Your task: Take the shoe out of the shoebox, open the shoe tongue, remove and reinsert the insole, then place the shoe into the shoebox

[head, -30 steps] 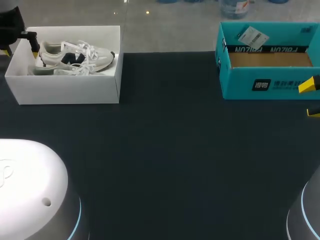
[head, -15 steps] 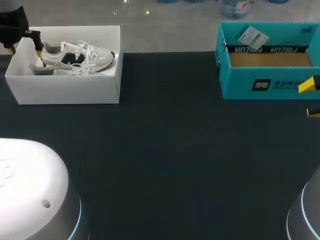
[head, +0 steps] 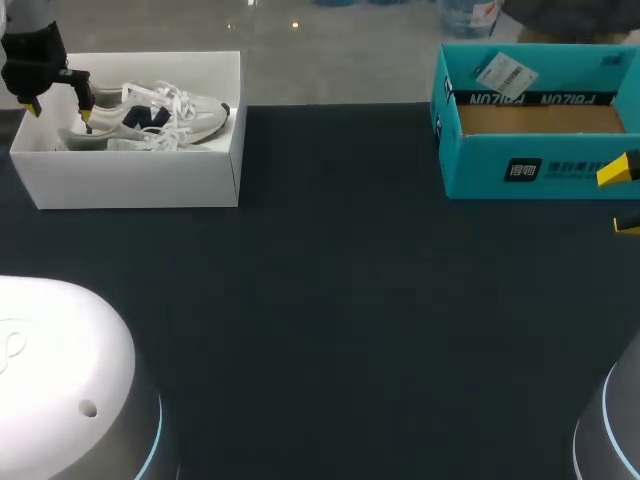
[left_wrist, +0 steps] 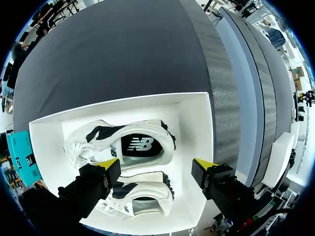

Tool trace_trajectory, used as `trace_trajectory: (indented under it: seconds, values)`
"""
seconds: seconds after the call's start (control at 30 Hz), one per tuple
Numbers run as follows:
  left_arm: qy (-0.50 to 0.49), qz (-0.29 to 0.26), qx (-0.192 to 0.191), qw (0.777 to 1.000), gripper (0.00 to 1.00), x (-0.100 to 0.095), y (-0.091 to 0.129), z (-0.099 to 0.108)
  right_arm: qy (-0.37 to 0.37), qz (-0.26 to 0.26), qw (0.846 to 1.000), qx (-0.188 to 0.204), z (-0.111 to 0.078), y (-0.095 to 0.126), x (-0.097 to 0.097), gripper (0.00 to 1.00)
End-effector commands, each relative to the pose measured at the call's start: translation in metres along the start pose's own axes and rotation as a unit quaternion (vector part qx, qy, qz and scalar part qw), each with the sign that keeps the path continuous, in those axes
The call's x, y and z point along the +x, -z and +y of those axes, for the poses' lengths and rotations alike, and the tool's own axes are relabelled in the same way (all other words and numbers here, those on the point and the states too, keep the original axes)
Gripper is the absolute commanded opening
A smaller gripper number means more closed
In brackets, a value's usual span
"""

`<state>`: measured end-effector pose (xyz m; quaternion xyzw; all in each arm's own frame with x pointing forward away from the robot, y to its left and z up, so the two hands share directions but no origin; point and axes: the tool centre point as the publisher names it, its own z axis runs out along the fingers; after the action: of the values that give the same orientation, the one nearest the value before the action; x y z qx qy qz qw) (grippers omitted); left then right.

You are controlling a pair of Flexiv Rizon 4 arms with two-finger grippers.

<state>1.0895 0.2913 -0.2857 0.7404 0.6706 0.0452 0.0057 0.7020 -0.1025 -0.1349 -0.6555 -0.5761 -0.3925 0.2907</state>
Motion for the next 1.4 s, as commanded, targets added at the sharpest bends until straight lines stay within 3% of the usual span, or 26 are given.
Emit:
trace_trajectory:
  seconds: [0.03,0.07,0.1,0.13,0.2,0.27,0.4,0.6,0.8,0.87,1.4]
  values:
    - [-0.010,-0.010,-0.007,1.000,0.84,0.006,-0.004,-0.002,0.000,-0.001,1.000,-0.001,-0.002,0.000,0.000,1.00]
    - [-0.009,-0.012,-0.009,1.000,0.62,0.008,-0.004,-0.002,0.000,-0.001,1.000,-0.001,-0.002,0.000,0.000,1.00]
    - [-0.010,-0.014,-0.009,1.000,0.51,0.010,-0.006,-0.002,0.000,-0.001,1.000,-0.001,-0.002,0.000,0.000,1.00]
    - [-0.011,-0.013,-0.008,1.000,0.50,0.011,-0.007,-0.001,0.000,-0.001,1.000,-0.001,-0.002,0.000,0.000,1.00]
    - [-0.013,-0.012,-0.003,1.000,0.60,0.013,-0.011,0.001,0.000,-0.001,1.000,-0.001,-0.002,0.000,0.000,1.00]
    - [-0.015,-0.011,0.004,1.000,0.51,0.014,-0.013,0.002,0.000,-0.001,1.000,-0.001,-0.002,0.000,0.000,1.00]
    - [-0.027,-0.010,0.011,1.000,0.47,0.017,-0.018,0.000,0.000,-0.001,1.000,-0.001,-0.002,0.000,0.000,1.00]
    - [-0.028,-0.011,0.002,1.000,0.53,0.021,-0.024,-0.005,0.000,-0.001,1.000,-0.001,-0.002,0.000,0.000,1.00]
    - [-0.034,-0.013,0.010,0.999,0.50,0.022,-0.038,-0.005,0.000,-0.001,1.000,-0.001,-0.002,0.000,0.000,1.00]
    - [-0.033,-0.014,0.009,0.999,0.56,0.020,-0.042,-0.004,0.000,-0.001,1.000,-0.001,-0.002,0.000,0.000,1.00]
    - [-0.025,-0.025,0.015,0.999,0.50,0.019,-0.064,-0.005,0.000,-0.001,1.000,-0.001,-0.002,0.000,0.000,1.00]
